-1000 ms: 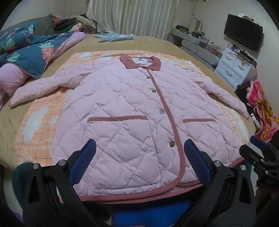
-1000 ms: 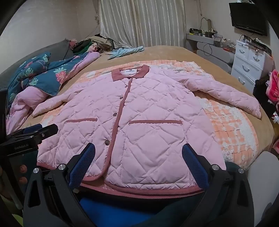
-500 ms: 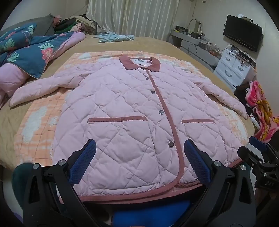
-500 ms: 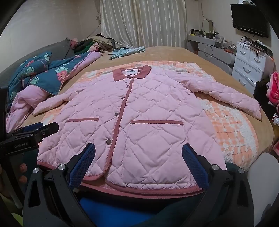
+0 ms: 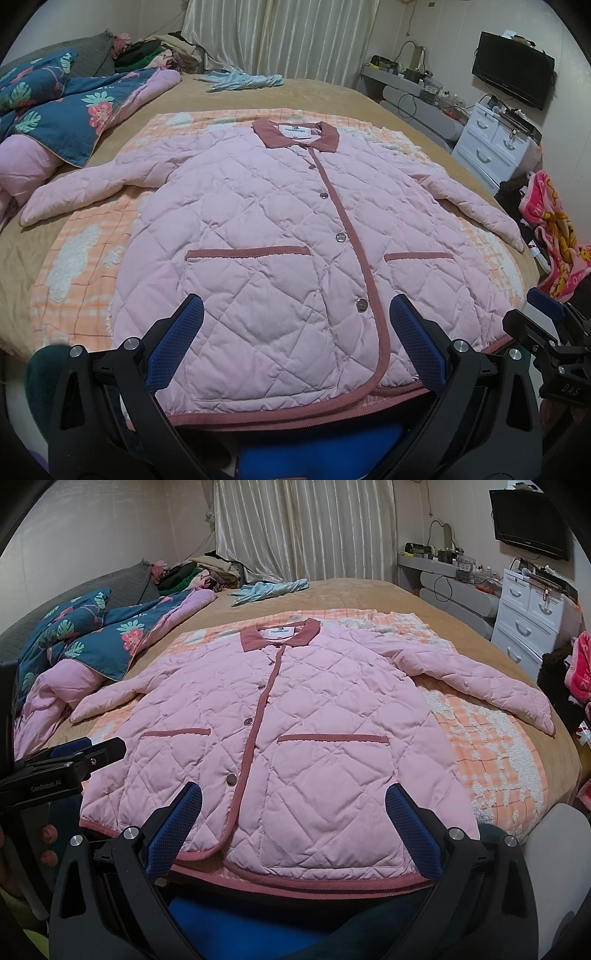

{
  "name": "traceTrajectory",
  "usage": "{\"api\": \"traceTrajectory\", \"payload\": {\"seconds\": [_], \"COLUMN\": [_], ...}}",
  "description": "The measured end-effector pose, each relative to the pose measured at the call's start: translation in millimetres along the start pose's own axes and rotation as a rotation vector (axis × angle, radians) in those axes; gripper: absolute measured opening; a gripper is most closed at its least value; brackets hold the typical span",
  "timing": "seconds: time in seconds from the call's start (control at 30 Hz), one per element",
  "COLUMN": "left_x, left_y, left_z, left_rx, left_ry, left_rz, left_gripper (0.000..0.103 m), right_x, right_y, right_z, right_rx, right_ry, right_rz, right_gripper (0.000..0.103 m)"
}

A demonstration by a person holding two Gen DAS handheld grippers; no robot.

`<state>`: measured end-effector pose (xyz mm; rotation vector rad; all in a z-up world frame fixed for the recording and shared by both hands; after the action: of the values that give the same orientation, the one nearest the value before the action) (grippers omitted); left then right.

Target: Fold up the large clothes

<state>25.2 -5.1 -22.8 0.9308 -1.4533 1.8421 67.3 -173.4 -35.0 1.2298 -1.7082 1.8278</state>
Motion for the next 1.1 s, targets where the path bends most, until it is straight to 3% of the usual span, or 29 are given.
{"api": "traceTrajectory", "payload": {"seconds": [1.1], "left_x": [3], "left_y": [-11], "left_z": [7], "left_rx": [-0.004], "left_ry": [-0.004], "left_rz": [0.01], "left_gripper": [0.094], "right_x": [-2], "right_y": [1], "right_z": [-4], "right_rx": [0.01], "right_ry": [-0.001], "right_rz": [-0.008], "right_gripper": [0.099]}}
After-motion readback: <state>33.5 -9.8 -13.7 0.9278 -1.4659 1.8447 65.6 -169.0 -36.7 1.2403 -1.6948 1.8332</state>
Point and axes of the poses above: each gripper's, at about its wrist camera, not at the fingertips, and x roughly against the way its jaws point, z to its right, y to its underside, the point moved 4 cm from there along -x, roughly the way its jaws point, and after that the axes turned 10 degrees about -z, right-handed, at the moved point
